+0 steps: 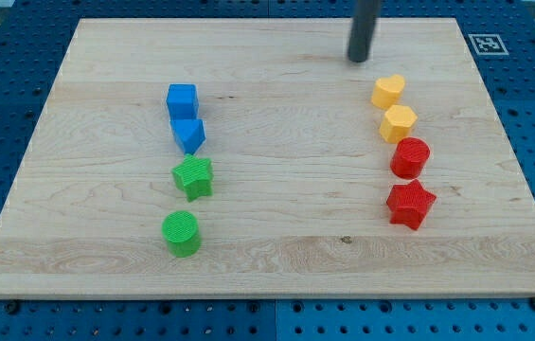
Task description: Move the yellow hexagon diagonally to the green circle
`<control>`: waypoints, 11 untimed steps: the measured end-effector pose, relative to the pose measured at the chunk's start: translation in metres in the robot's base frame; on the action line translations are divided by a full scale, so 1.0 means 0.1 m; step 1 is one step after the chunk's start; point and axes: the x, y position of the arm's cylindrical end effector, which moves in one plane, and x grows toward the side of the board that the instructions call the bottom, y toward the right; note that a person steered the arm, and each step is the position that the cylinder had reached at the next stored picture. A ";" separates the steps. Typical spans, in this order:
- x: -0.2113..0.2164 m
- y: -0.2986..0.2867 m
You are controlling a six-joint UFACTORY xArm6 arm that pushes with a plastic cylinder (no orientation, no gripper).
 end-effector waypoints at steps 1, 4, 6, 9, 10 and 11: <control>0.12 0.49; 1.09 0.71; 1.38 0.59; 1.40 0.12; 1.40 0.04; 1.40 0.11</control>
